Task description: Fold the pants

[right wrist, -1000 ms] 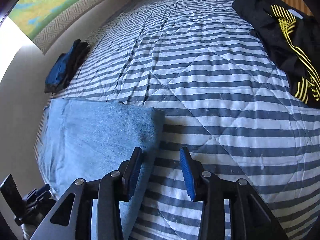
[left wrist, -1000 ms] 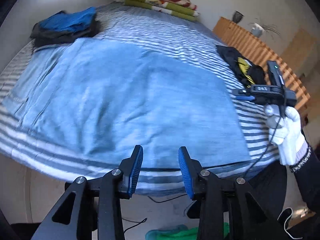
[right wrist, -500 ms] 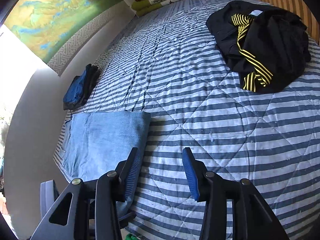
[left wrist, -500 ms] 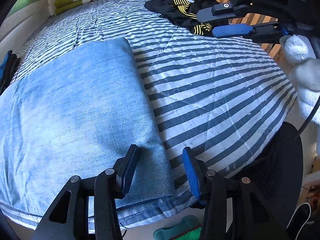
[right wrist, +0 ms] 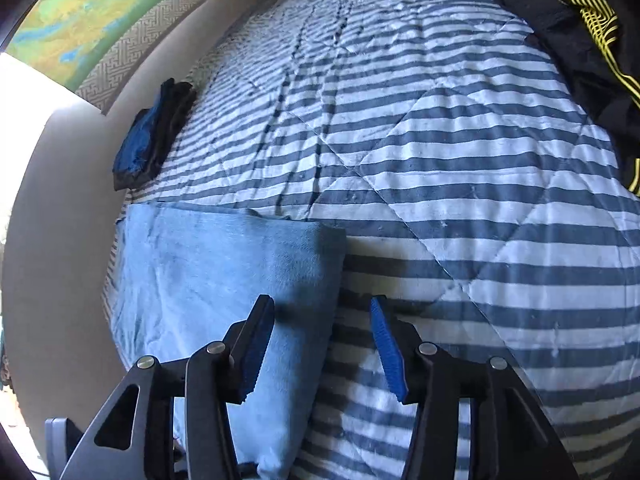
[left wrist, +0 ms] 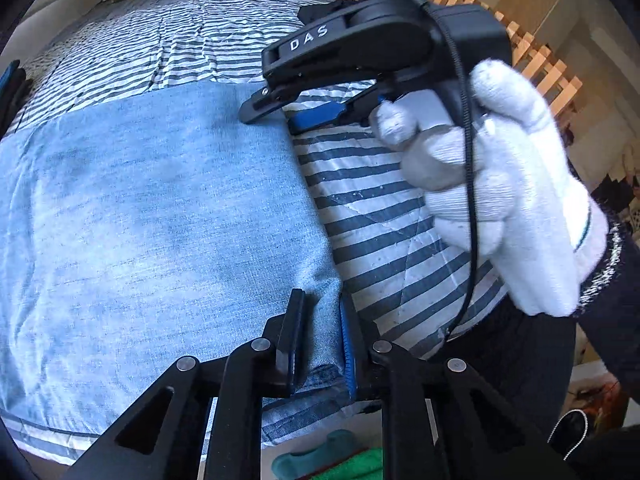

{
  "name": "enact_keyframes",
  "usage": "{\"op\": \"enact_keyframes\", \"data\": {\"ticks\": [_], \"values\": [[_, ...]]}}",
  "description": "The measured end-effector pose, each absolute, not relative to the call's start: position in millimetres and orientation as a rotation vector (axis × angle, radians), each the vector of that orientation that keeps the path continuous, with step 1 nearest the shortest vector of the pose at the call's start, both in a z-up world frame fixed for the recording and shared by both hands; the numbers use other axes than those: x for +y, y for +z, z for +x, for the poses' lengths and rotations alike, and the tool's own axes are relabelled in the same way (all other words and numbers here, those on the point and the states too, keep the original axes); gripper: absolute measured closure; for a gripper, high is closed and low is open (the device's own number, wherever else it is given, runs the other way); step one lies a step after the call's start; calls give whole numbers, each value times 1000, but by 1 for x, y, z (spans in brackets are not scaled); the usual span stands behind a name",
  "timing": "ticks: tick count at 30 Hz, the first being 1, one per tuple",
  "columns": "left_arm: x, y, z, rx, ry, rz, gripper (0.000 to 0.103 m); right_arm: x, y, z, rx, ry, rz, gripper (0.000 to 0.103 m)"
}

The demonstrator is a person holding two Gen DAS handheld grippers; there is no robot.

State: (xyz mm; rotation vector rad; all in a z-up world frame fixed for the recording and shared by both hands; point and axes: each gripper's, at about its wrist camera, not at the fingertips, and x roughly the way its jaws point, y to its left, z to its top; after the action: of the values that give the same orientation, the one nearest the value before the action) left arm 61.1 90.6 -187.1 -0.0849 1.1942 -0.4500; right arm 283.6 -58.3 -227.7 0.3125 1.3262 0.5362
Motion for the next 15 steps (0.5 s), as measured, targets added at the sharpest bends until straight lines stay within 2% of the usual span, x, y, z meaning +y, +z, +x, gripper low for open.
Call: {"op": "enact_keyframes", "data": {"ticks": [3,4,5,8,9,11,12,15], "values": [[104,-179,62,1178,-470,-160,88,-60,-230,289,1320,557,381,60],[108,-176,62,1171,-480,-182,88,-62,-231,289,1325,576,428,77],[110,-173,62,1164,-495,-191,88,-63,-230,289,1322,591,454,84],[116,-176,63,1181,-533,-220,87,-61,-208,281,1256,602,334,83],[120,-177,65,1196,-549,-251,85,-63,-200,279,1233,594,303,81],[130,-175,69,1234,-585,-319,82,-75,-188,279,1207,580,315,52],[134,-168,71,1226,-599,-320,82,-79,-185,279,1188,579,325,48],[150,-138,87,1171,-604,-205,76,-77,-193,278,1206,590,282,47]]}}
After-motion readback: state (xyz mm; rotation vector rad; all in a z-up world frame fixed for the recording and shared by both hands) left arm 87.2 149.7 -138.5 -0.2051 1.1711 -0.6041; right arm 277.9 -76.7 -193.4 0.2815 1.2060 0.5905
